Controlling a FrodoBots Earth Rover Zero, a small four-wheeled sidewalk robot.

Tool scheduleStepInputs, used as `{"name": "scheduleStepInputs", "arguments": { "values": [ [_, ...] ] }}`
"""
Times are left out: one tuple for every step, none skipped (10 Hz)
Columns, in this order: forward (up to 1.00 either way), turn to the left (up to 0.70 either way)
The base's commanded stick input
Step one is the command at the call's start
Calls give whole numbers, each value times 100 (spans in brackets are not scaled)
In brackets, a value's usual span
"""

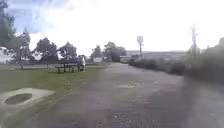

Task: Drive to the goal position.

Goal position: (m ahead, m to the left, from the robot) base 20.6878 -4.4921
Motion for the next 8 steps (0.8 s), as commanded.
{"name": "scheduleStepInputs", "arguments": {
  "values": [
    [70,-10],
    [70,-11],
    [70,-11],
    [70,-11],
    [70,-19],
    [70,-25],
    [70,-31],
    [70,-33]
  ]
}}
